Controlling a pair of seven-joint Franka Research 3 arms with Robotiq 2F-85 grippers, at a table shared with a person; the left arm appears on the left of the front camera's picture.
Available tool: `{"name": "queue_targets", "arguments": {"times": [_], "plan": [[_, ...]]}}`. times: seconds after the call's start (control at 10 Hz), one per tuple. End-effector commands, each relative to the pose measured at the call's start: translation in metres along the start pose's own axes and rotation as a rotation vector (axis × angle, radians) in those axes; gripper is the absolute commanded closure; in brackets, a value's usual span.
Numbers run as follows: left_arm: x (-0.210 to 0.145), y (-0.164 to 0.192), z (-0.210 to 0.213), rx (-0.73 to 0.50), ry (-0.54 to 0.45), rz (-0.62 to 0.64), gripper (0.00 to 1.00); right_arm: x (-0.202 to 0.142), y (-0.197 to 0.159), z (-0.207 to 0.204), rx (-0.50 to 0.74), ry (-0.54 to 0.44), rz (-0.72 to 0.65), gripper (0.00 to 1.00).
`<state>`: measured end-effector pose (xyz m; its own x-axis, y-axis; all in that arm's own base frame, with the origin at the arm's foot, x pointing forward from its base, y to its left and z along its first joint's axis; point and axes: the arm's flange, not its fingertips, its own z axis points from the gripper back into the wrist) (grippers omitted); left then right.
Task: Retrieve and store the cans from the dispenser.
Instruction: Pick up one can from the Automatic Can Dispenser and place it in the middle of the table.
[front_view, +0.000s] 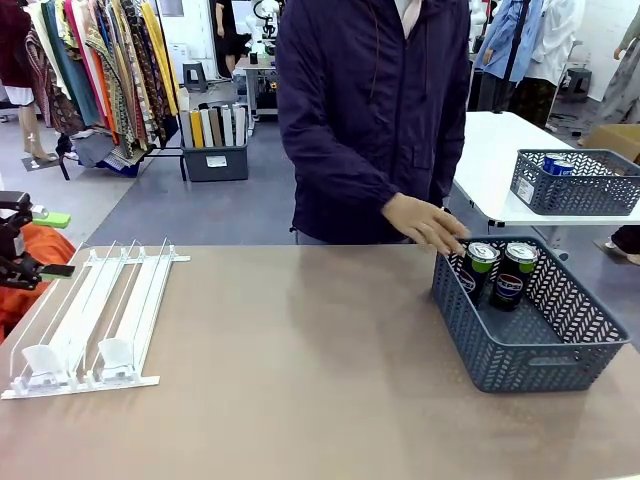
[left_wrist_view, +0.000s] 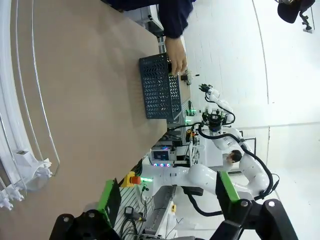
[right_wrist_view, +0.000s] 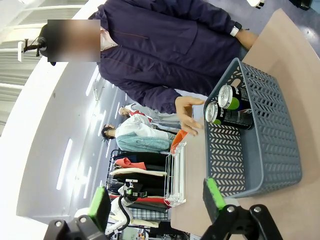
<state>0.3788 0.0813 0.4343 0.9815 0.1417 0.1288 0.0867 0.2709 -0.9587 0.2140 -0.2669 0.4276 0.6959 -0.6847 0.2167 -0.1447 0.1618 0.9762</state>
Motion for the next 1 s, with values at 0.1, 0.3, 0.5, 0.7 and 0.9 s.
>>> {"name": "queue_targets", "arguments": {"times": [0.1,0.3,0.5,0.7,0.9], "plan": [[-0.0031,-0.0015,0.0004,0.013,0.002,0.005,0.00,0.0012,0.0043,-0.0014,0.009,-0.005,-0.005,0.00],[-0.0031,-0.0015,0.0004,0.013,0.002,0.005,0.00,0.0012,0.0043,-0.0014,0.009,-0.005,-0.005,0.00],[-0.0031,-0.0015,0.0004,0.013,0.002,0.005,0.00,0.0012,0.0043,-0.0014,0.009,-0.005,-0.005,0.00],[-0.0031,-0.0015,0.0004,0.013,0.002,0.005,0.00,0.0012,0.0043,-0.0014,0.009,-0.005,-0.005,0.00],[-0.0031,-0.0015,0.0004,0.013,0.002,0.005,0.00,0.0012,0.0043,-0.0014,0.009,-0.005,-0.005,0.00]]}}
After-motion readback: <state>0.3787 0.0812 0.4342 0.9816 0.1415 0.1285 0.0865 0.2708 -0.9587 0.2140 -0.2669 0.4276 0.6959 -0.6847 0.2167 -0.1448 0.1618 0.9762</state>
